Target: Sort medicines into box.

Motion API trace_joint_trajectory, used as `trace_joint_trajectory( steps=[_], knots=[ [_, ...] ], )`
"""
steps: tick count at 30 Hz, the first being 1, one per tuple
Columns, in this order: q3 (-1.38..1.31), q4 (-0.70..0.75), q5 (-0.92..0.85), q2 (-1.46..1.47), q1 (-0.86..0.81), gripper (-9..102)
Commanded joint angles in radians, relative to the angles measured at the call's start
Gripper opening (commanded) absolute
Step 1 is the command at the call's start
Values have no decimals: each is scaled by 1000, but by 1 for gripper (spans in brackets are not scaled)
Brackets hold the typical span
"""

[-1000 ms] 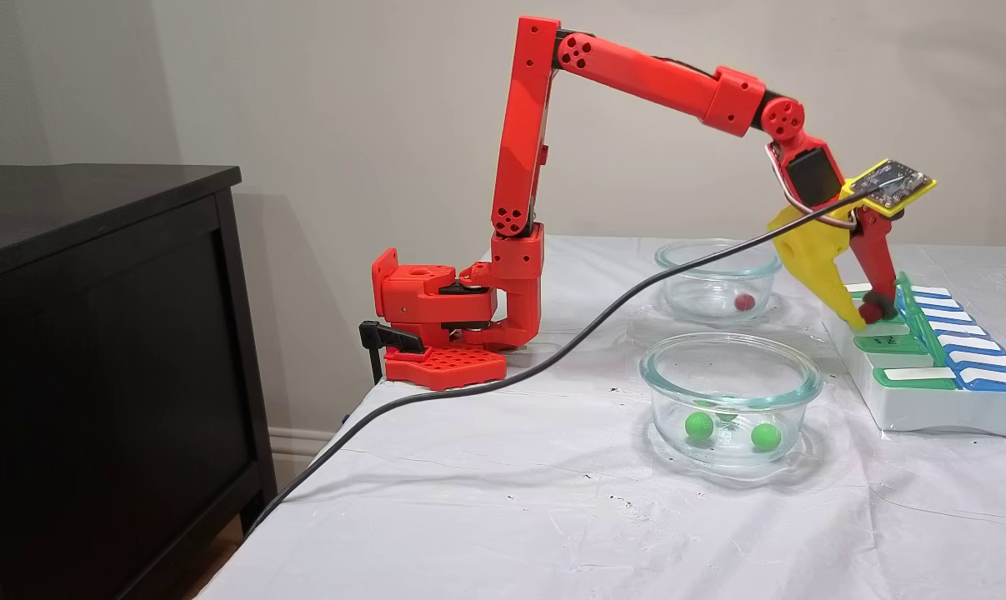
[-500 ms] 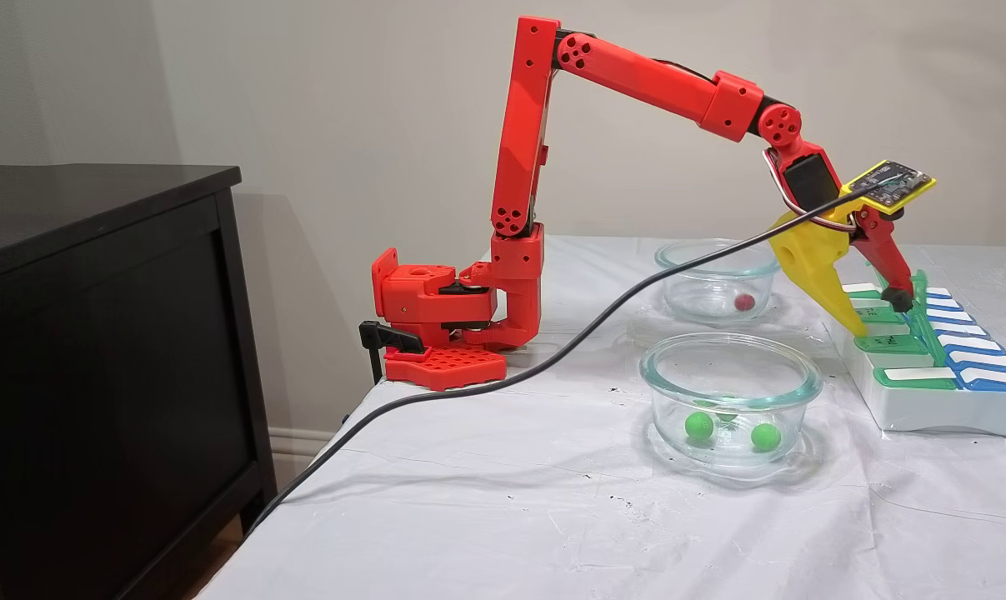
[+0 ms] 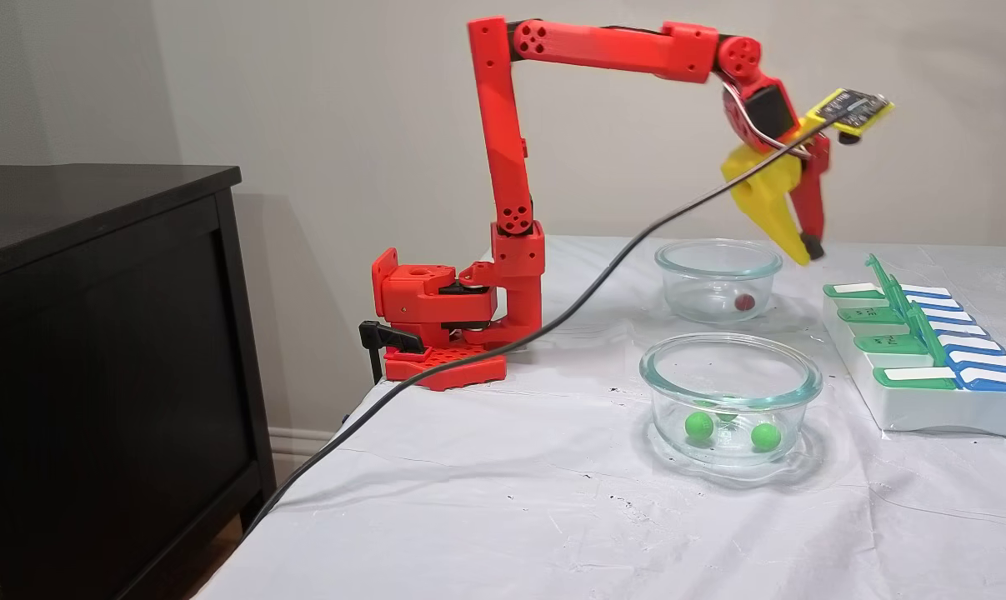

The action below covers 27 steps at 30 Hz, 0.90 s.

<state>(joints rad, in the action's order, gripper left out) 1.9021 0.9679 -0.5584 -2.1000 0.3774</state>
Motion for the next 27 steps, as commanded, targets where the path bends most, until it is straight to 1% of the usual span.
trace_joint_trajectory(
  steps=[1, 4, 9, 15, 20, 27],
  knots=[
    [6, 11, 14, -133, 120, 0],
    [78, -29, -11, -161, 167, 4],
    [124, -40, -44, -150, 202, 7],
    [202, -112, -104, -133, 199, 9],
    [295, -218, -178, -87, 190, 10],
    [318, -241, -190, -81, 192, 13]
  ],
)
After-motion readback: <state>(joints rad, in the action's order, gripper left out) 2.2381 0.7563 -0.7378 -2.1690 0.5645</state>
